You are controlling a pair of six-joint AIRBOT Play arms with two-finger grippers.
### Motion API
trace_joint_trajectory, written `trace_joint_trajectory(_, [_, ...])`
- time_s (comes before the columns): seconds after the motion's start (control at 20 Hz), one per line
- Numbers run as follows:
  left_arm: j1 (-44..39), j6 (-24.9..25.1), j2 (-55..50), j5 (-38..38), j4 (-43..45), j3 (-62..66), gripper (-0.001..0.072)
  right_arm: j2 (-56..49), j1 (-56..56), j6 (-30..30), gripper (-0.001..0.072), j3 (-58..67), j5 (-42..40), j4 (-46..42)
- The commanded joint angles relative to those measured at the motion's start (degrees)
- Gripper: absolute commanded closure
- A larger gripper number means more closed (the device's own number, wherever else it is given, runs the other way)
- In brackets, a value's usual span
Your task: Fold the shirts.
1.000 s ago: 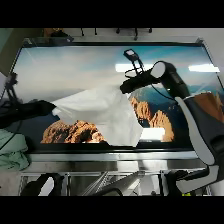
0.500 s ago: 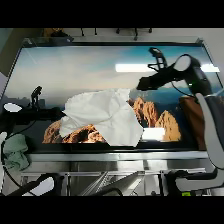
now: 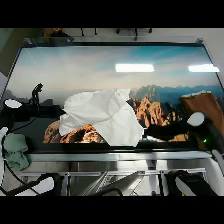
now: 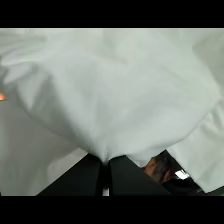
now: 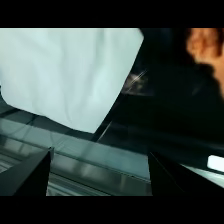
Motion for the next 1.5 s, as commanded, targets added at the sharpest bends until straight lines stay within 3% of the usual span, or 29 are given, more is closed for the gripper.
trace_joint_trajectory(0.0, [0.0,0.0,-0.1,-0.9,-0.1,0.1,0.0691,3.3,2.1,-3.8,0.0074,-14.3,-9.1,11.1])
trace_joint_trajectory(0.3, [0.0,0.0,-0.1,-1.1,-0.1,0.1,0.0691,-3.0,11.4,-5.4,0.0074,-14.6,-24.8,12.5])
trace_joint_trajectory(0.35, [0.0,0.0,-0.1,-1.1,-0.1,0.1,0.0691,-5.1,13.0,-7.8,0.0076,-14.5,-27.4,15.2])
trace_joint_trajectory(0.45, [0.0,0.1,-0.1,-1.1,-0.1,0.1,0.0691,-8.6,16.1,-15.2,0.0281,-13.9,-31.3,22.3])
trace_joint_trajectory(0.5, [0.0,0.1,-0.1,-1.1,-0.1,0.1,0.0691,-10.3,17.7,-19.0,0.0314,-13.3,-33.0,26.6])
trace_joint_trajectory(0.6, [0.0,0.1,-0.1,-1.1,-0.1,0.2,0.0691,-12.2,20.1,-25.4,0.0597,-11.4,-34.5,33.8])
trace_joint_trajectory(0.65, [0.0,0.1,0.2,-1.1,-0.3,0.2,0.0691,-12.3,20.5,-27.4,0.0696,-9.8,-34.6,35.8])
trace_joint_trajectory(0.85, [0.5,-1.5,8.5,-1.3,-0.5,1.2,0.0692,-6.5,18.5,-27.7,0.0694,3.0,-29.9,33.0])
trace_joint_trajectory(1.05, [4.6,-7.5,24.5,-1.9,-0.6,13.6,0.0692,0.0,4.6,-27.1,0.0694,27.8,-15.6,30.1])
trace_joint_trajectory(1.2, [8.2,-12.0,37.7,5.7,-1.9,26.6,0.0691,1.0,-3.7,-27.1,0.0694,47.9,-9.8,30.3])
trace_joint_trajectory(1.35, [12.8,-12.3,47.7,18.0,0.0,36.7,0.0692,1.0,-7.8,-27.3,0.0695,64.8,-9.1,30.2])
trace_joint_trajectory(1.45, [16.4,-12.3,51.2,20.6,6.1,41.7,0.0692,0.9,-8.7,-27.3,0.0695,71.8,-9.1,29.9])
